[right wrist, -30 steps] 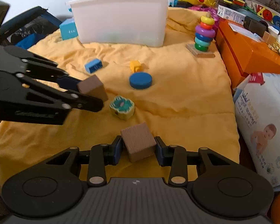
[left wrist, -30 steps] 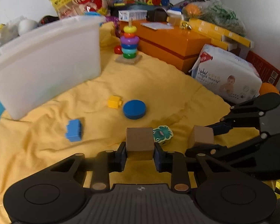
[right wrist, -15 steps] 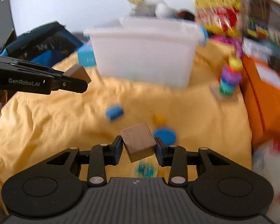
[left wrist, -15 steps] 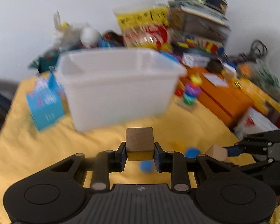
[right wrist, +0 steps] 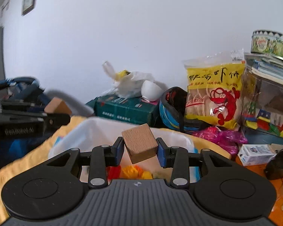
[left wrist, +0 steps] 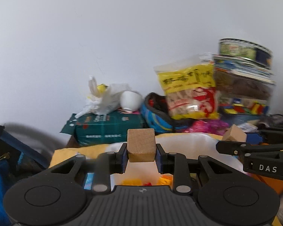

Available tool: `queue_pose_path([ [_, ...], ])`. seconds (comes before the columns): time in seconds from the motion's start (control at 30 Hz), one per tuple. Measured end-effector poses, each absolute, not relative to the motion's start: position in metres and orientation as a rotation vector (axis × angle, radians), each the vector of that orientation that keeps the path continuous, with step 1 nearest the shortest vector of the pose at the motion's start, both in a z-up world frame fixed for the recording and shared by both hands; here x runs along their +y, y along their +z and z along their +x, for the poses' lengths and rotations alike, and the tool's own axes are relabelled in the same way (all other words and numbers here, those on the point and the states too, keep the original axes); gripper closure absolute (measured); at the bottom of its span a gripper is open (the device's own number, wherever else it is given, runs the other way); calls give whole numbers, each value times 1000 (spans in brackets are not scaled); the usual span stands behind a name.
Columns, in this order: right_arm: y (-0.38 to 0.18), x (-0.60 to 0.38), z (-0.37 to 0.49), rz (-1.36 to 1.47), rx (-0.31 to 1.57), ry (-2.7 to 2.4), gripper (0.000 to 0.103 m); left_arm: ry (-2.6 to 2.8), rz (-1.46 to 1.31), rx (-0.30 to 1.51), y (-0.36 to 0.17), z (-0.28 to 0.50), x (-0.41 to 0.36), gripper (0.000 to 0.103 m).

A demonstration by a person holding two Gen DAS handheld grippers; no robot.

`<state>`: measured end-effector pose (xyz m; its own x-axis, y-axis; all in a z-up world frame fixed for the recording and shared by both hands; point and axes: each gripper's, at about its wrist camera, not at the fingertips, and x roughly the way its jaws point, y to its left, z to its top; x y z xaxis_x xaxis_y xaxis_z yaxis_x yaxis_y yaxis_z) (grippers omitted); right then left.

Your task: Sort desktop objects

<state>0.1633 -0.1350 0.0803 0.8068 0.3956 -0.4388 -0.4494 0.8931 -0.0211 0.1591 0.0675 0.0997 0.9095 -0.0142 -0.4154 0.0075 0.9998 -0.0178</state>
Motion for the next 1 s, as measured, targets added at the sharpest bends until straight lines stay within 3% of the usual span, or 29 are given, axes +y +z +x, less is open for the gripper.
queue_pose_path([
  [0.13, 71, -119, 190, -130, 484, 402, 61, 32, 29, 464, 88, 188, 62, 69],
  [0.23, 58, -111, 204, -165, 524, 385, 57, 59, 45, 510, 83, 194, 60, 58],
  [0.43, 59, -124, 175, -132, 490, 425, 55, -9, 51, 474, 83, 152, 57, 53],
  [0.53, 57, -137, 151, -132, 465, 459, 47, -61, 53, 441, 81, 124, 53, 49],
  [0.77, 37, -167, 92, -181, 461, 517, 50, -225, 38, 524, 43, 64, 34, 49],
  [0.9, -4, -181, 56, -241, 560, 499, 61, -241, 75, 677, -1, 50, 16, 49],
  [1.0, -37, -186, 36, -315, 631, 412, 62, -267, 76, 753, -24, 45, 5, 49],
])
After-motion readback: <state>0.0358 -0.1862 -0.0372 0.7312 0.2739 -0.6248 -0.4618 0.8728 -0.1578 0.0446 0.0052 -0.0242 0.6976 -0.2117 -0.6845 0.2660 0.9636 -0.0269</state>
